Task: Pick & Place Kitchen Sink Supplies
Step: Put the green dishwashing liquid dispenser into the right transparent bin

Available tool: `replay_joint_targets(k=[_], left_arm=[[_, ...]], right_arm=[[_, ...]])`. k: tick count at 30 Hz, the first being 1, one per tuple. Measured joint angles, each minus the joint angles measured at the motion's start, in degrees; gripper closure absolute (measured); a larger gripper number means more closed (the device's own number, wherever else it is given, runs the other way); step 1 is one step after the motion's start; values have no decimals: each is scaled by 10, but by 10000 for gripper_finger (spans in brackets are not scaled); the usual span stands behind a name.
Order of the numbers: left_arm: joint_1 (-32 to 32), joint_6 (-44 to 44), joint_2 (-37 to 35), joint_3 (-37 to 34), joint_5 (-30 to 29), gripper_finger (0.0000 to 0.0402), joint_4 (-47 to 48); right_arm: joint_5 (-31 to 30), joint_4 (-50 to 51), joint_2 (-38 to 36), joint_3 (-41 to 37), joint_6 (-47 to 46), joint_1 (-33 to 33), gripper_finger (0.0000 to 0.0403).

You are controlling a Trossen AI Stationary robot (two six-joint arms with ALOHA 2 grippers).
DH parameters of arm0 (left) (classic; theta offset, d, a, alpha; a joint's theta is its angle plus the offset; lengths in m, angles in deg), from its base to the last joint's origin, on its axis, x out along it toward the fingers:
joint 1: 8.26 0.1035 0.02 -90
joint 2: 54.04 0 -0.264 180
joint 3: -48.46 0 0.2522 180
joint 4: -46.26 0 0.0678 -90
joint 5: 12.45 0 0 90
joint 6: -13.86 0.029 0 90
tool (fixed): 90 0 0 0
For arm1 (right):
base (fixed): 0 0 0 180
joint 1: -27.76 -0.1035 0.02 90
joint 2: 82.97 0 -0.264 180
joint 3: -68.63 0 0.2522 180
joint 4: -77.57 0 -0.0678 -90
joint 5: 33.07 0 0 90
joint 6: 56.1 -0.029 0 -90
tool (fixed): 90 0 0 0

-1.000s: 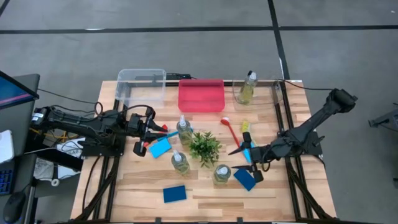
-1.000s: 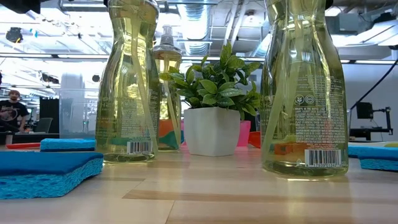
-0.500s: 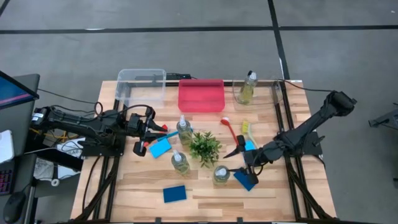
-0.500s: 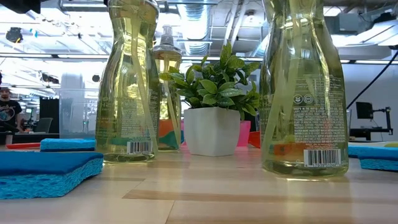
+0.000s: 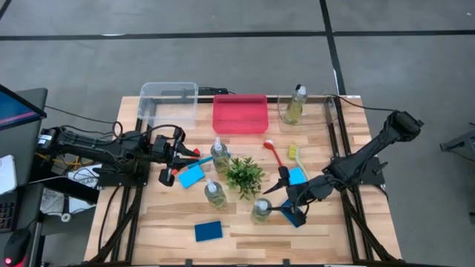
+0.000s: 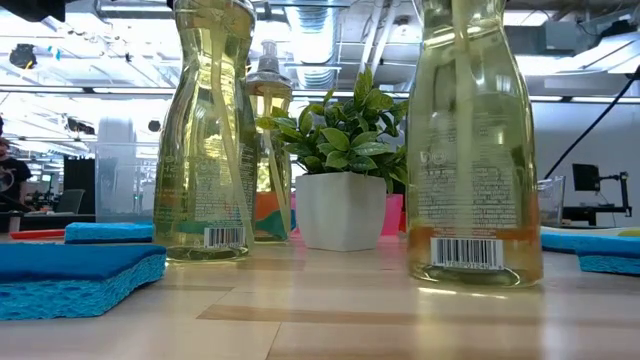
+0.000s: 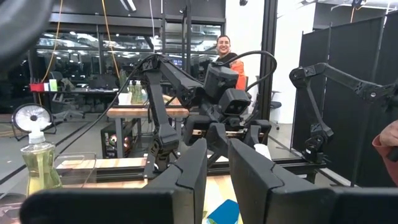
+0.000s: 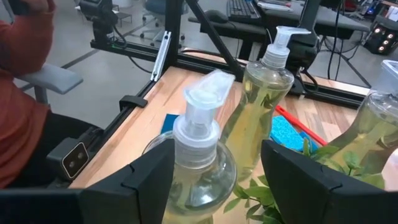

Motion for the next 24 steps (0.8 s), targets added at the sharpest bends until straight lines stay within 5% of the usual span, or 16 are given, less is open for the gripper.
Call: replay_joint_targets(k=[24], left_arm=[[0,0,0,0,0,334,-2]], right_arm=[[-2,-2,0,0,-6,0,171]])
